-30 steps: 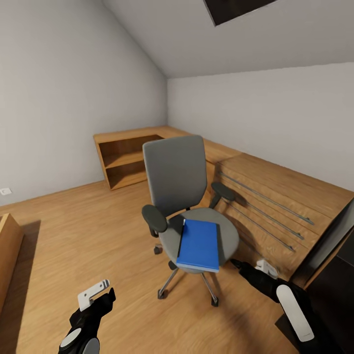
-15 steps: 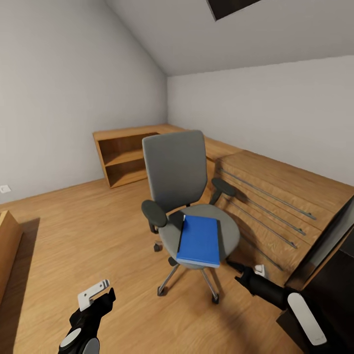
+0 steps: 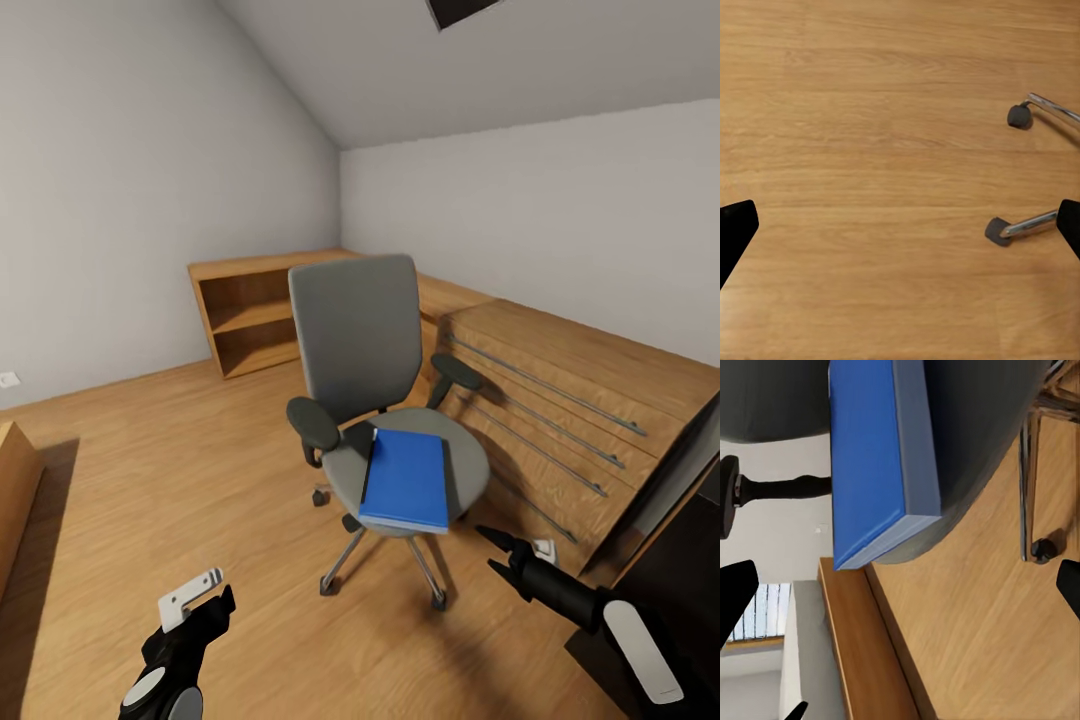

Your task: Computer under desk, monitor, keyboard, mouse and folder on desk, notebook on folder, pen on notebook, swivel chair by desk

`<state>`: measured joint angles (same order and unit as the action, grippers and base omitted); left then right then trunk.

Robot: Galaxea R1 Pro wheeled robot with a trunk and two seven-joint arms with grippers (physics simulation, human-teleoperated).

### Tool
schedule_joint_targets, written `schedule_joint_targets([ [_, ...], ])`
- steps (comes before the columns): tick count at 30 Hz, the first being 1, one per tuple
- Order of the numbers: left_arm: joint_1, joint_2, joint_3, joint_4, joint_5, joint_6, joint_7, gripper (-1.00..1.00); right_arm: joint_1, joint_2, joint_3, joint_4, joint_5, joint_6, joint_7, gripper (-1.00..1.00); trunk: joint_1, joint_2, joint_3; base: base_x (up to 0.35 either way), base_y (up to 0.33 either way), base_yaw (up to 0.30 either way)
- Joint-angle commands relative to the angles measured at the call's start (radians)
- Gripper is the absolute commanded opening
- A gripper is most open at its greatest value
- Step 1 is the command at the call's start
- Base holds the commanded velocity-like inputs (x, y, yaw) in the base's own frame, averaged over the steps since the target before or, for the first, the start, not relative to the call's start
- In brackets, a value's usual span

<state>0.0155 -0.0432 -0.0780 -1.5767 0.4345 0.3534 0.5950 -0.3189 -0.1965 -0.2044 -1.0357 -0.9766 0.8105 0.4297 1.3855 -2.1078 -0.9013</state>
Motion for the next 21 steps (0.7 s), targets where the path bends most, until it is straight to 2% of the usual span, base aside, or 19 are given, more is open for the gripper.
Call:
schedule_joint_targets([
  [1, 0.0, 0.0, -0.001, -0.002, 0.007, 0.002, 0.006, 1.0, 0.0, 0.002, -0.011, 0.0, 0.0, 0.003, 0.001, 1.0, 0.004, -0.008, -0.004, 0.0, 0.0, 0.0],
  [6, 0.0, 0.0, -0.001, -0.002, 0.007, 0.002, 0.006, 1.0, 0.0, 0.008, -0.042, 0.0, 0.0, -0.004, -0.003, 1.0, 0.023, -0.043, -0.02, 0.0, 0.0, 0.0],
  [15, 0.0, -0.001, -0.004, -0.002, 0.005, 0.001, 0.006, 1.0, -0.001, 0.013, -0.044, 0.002, -0.003, -0.022, 0.0, 1.0, 0.058, -0.106, -0.048, 0.0, 0.0, 0.0],
  [18, 0.0, 0.0, -0.003, -0.002, 0.005, 0.0, 0.003, 1.0, -0.001, 0.014, -0.041, 0.006, -0.002, -0.022, 0.0, 1.0, 0.058, -0.106, -0.048, 0.0, 0.0, 0.0],
  [21, 0.0, 0.0, -0.002, -0.003, 0.006, -0.002, -0.001, 1.0, -0.001, 0.034, -0.04, 0.008, 0.0, -0.022, -0.001, 1.0, 0.058, -0.106, -0.048, 0.005, 0.005, 0.0],
])
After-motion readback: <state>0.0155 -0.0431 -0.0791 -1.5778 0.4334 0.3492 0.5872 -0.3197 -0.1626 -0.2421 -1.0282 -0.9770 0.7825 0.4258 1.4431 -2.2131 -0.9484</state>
